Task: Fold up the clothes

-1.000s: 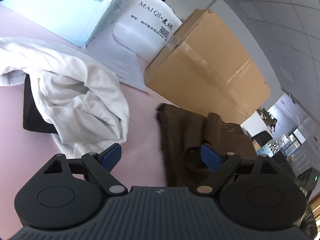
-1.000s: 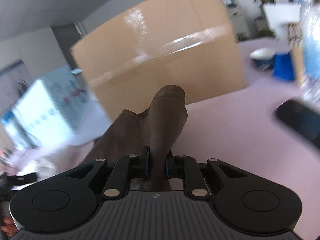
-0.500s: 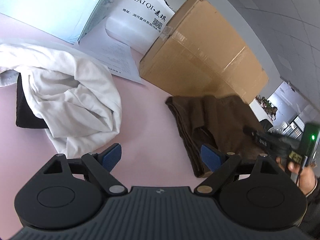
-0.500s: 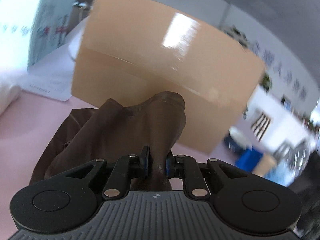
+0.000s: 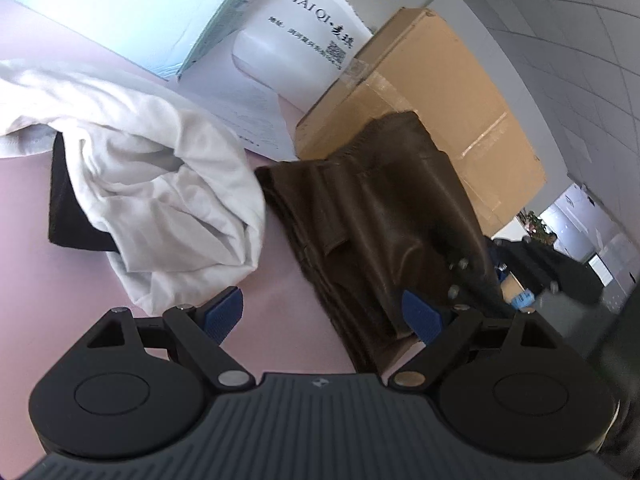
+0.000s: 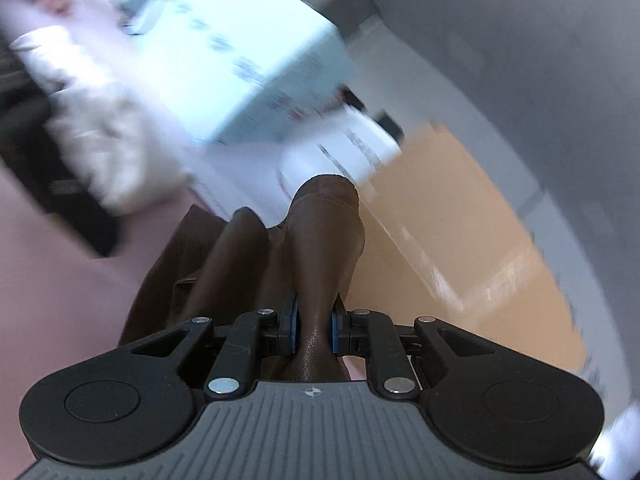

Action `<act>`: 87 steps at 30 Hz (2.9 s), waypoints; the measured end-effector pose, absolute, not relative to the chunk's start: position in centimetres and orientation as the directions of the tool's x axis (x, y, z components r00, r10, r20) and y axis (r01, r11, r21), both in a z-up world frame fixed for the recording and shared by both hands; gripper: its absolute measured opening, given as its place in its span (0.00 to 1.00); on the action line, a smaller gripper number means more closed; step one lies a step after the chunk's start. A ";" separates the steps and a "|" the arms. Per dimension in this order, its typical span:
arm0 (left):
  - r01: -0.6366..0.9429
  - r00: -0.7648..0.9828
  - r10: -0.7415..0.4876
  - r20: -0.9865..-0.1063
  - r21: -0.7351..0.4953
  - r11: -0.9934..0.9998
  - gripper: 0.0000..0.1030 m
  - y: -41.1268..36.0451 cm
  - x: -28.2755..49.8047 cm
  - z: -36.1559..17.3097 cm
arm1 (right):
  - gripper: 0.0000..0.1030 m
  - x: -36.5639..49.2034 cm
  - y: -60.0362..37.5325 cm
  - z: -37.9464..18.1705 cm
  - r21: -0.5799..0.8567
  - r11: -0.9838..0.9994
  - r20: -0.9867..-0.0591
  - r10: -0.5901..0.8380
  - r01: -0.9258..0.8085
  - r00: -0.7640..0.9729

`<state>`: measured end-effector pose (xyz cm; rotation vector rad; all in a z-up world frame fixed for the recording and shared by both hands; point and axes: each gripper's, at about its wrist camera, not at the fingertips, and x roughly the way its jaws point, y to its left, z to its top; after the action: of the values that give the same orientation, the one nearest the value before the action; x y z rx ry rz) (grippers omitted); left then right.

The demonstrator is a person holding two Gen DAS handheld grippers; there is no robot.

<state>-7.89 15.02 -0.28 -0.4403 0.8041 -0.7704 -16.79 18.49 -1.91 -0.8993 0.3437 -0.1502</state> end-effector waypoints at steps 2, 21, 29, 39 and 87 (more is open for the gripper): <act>0.420 0.458 -0.742 -0.490 -0.616 0.667 0.83 15.0 -7.6 -0.5 | 0.13 -17.5 19.8 -3.0 -0.822 0.566 -0.216 -0.220 -0.056 0.951; 0.361 0.666 -0.663 -0.343 -0.629 0.688 0.84 17.7 -8.7 0.7 | 0.16 -18.9 21.6 -5.1 -0.710 0.662 -0.368 -0.060 -0.239 0.928; 0.606 0.539 -0.805 -0.250 -0.549 0.576 0.83 13.0 -7.7 3.5 | 0.25 -18.9 21.0 -4.8 -0.639 0.721 -0.371 0.017 -0.269 0.929; 0.631 0.372 -0.833 -0.410 -0.546 0.551 0.83 7.3 -1.9 1.5 | 0.73 -20.3 19.6 -2.5 -0.494 0.781 -0.392 0.191 -0.381 0.900; 0.753 0.470 -0.768 -0.435 -0.256 0.606 0.83 6.0 -5.4 0.5 | 0.78 -17.9 2.3 -2.2 0.529 0.849 -0.466 0.284 0.006 0.838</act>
<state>-5.45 6.04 0.49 -0.0294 0.5488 -0.9321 -17.90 2.31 -2.23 0.5431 0.5640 0.1547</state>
